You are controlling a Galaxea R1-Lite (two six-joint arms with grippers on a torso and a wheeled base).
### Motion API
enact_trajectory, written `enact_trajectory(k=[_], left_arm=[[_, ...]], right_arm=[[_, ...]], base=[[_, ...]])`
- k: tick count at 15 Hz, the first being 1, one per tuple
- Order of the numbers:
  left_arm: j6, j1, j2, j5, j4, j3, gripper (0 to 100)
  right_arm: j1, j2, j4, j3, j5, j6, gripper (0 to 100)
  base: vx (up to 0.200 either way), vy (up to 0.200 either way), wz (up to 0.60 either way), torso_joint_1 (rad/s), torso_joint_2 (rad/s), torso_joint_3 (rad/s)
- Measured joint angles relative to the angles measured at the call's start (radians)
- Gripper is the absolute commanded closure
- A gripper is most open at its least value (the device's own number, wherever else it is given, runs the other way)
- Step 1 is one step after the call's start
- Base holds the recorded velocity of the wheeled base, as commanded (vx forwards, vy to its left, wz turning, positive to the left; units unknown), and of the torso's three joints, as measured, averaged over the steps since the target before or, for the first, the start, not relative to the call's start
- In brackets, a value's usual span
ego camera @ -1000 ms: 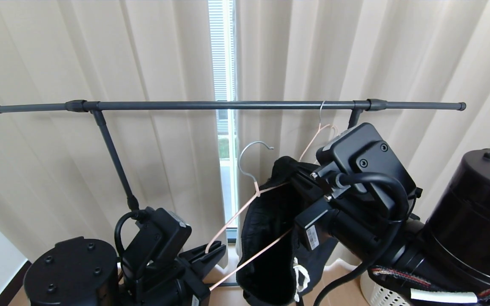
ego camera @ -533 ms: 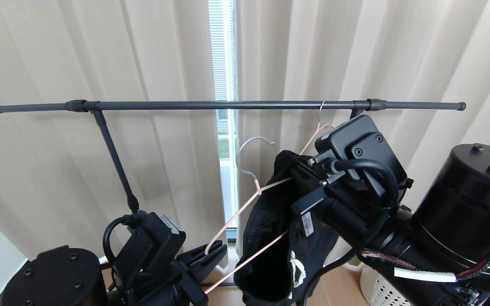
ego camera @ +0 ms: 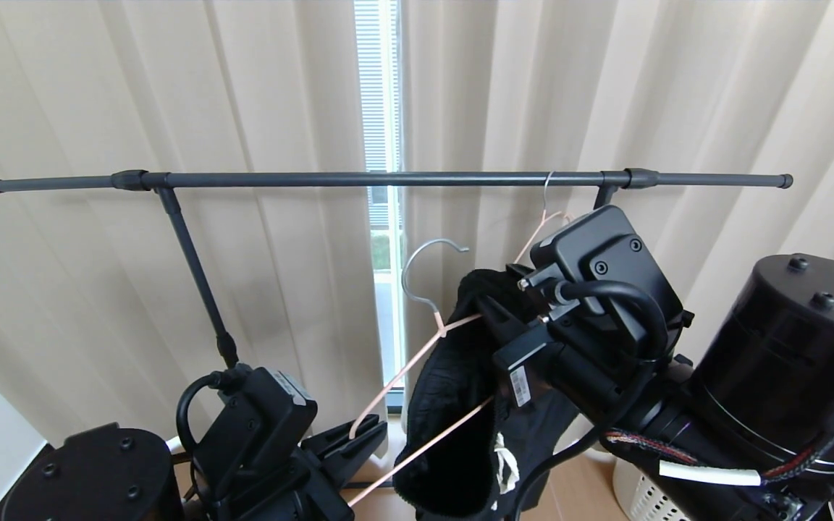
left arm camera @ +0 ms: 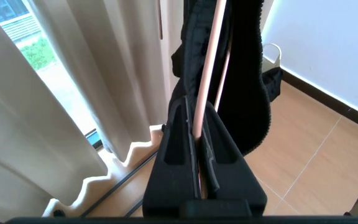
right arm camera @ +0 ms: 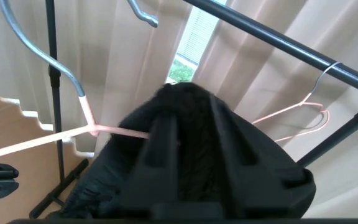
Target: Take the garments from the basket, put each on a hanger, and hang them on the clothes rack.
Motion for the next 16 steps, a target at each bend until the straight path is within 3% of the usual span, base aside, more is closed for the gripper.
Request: enact_trajectory(k=[16], left_arm=[[-0.002, 0.027, 0.005, 0.0, -0.029, -0.008, 100]], right_arm=[[0.0, -0.031, 0.0, 0.0, -0.009, -0.001, 0]], base=[[0.0, 0.0, 0.0, 0.0, 0.0, 0.0]])
